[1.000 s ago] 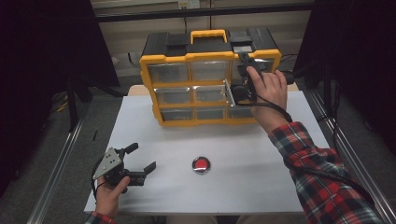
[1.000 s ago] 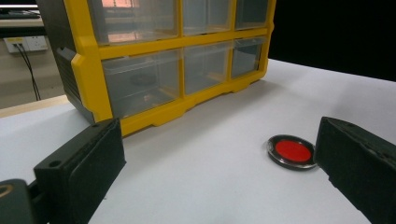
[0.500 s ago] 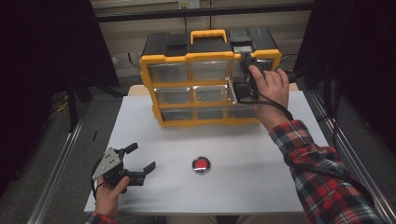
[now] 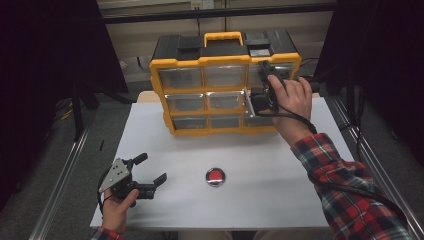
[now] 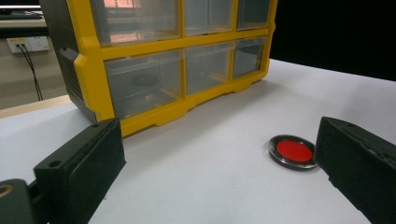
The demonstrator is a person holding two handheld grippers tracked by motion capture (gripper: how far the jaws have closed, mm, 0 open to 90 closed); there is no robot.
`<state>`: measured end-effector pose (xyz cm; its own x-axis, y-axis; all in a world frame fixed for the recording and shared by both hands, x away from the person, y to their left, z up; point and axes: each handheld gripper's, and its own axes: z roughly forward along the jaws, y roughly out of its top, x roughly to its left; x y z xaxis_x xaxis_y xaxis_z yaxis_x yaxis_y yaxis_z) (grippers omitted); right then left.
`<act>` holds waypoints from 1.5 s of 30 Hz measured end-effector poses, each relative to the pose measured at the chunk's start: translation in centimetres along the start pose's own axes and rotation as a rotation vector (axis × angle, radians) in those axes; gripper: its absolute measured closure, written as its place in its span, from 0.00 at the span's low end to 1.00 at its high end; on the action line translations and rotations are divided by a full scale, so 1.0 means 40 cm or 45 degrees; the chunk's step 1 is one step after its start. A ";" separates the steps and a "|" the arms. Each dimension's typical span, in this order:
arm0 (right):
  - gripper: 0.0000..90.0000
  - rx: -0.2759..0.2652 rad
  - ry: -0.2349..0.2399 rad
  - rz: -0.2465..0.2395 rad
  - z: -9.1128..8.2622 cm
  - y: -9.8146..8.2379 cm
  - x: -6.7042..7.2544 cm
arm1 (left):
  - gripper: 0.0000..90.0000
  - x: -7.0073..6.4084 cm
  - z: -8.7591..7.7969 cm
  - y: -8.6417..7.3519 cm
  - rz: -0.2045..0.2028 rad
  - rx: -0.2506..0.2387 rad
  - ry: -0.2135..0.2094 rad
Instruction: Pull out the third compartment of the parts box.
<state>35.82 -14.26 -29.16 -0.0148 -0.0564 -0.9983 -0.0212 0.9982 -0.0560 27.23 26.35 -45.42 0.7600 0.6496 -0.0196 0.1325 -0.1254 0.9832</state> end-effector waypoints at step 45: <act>0.91 -0.015 0.032 -0.054 -0.043 -0.004 0.008 | 0.02 0.002 -0.001 0.001 0.014 0.002 0.000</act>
<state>34.10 -14.47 -29.45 -0.0384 -0.0996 -0.9943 -0.0337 0.9946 -0.0983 27.25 26.43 -45.37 0.7616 0.6480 -0.0089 0.1252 -0.1337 0.9831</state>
